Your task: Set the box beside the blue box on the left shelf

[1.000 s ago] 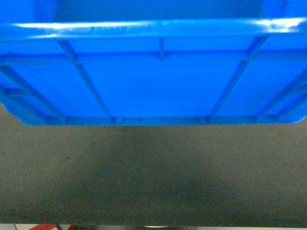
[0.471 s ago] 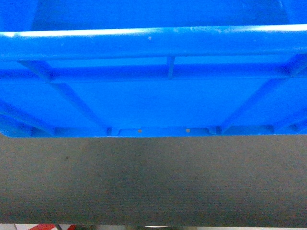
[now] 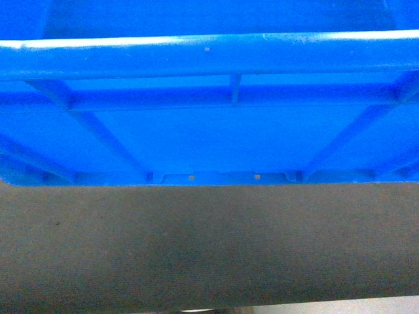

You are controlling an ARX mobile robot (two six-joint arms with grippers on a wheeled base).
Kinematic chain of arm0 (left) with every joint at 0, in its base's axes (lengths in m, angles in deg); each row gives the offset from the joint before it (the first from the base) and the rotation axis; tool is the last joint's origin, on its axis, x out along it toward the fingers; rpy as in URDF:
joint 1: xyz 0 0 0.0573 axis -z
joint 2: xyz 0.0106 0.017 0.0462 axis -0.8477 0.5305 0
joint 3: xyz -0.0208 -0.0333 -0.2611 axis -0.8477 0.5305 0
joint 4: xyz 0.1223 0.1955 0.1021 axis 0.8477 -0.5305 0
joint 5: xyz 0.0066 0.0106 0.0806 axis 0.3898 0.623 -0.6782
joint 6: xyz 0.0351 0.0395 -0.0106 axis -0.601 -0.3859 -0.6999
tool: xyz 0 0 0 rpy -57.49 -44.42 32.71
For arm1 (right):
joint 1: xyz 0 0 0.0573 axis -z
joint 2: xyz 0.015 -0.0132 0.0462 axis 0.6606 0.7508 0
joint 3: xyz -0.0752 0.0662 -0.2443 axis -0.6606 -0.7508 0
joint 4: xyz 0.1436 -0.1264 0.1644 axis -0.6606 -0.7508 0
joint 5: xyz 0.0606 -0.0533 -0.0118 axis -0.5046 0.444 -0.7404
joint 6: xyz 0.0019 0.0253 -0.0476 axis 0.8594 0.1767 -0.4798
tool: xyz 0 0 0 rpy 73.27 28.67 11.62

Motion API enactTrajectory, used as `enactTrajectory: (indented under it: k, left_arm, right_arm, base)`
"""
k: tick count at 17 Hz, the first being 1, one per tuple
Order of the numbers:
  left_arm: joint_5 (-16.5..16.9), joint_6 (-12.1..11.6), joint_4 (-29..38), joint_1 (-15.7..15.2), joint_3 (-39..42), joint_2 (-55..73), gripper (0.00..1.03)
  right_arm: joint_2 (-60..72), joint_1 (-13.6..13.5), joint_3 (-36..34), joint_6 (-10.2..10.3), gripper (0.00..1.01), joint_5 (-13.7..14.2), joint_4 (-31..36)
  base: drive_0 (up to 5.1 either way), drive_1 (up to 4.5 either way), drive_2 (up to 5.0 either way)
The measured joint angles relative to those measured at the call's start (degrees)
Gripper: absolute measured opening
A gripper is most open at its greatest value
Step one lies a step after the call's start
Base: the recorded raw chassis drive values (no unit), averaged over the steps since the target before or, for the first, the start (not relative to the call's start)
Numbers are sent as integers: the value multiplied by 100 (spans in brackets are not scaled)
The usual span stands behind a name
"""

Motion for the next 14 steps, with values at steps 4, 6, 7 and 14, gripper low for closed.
enactTrajectory:
  k: [4, 6, 7, 14]
  left_arm:
    - [-2, 0, -4, 2, 0, 0, 11]
    - [-2, -2, -2, 2, 0, 0, 11]
    - [-2, -2, -2, 2, 0, 0, 11]
    - [-4, -9, -2, 2, 0, 0, 11]
  right_arm:
    - [2, 0, 0, -11, 12, 2, 0]
    - [2, 0, 0, -13, 12, 2, 0]
    - [2, 0, 0, -15, 12, 4, 0]
    - [2, 0, 0, -15, 12, 7, -7]
  base:
    - [-152, -152, -152]
    - [-152, -152, -152]
    - [-152, -152, -152]
    - [-152, -152, -152]
